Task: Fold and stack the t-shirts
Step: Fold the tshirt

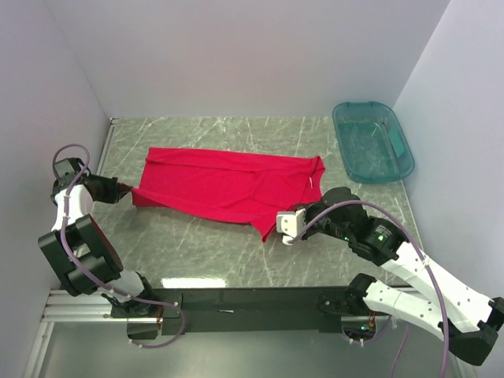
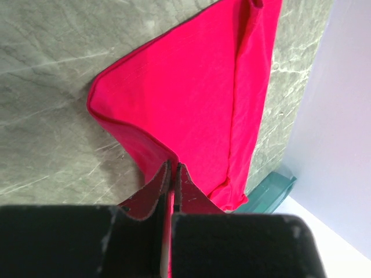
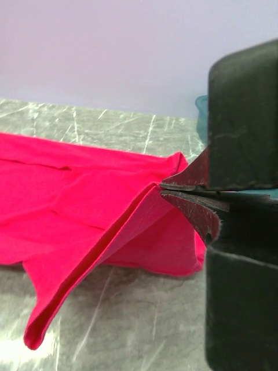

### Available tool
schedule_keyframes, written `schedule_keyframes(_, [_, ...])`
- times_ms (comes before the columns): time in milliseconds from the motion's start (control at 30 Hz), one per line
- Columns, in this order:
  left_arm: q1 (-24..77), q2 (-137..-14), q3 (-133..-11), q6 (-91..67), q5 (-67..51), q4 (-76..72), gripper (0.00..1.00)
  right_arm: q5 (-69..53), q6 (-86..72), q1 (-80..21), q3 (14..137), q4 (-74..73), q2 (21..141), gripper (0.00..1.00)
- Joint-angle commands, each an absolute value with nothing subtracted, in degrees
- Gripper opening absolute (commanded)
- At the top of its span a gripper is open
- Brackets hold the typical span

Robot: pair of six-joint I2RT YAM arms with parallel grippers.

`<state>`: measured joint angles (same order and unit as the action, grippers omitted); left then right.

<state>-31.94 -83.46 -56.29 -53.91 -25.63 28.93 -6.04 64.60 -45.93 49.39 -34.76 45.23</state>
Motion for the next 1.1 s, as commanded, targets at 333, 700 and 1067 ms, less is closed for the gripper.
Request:
schedule_keyframes(333, [-32.0, -83.0, -50.8, -54.4, -23.4, 26.3, 0.01, -3.3, 64.3, -43.5, 50.1, -28.1, 48.3, 0.0])
schedule_keyframes(700, [-32.0, -85.8, -50.5, -54.3, -21.0, 26.2, 0.0, -3.3, 64.8, -40.7, 49.9, -26.1, 49.7, 0.0])
schedule_keyframes(1067, [-32.0, -89.1, -53.1, -54.5, -20.7, 25.2, 0.01, -4.7, 65.2, -37.5, 50.4, -24.2, 52.0, 0.0])
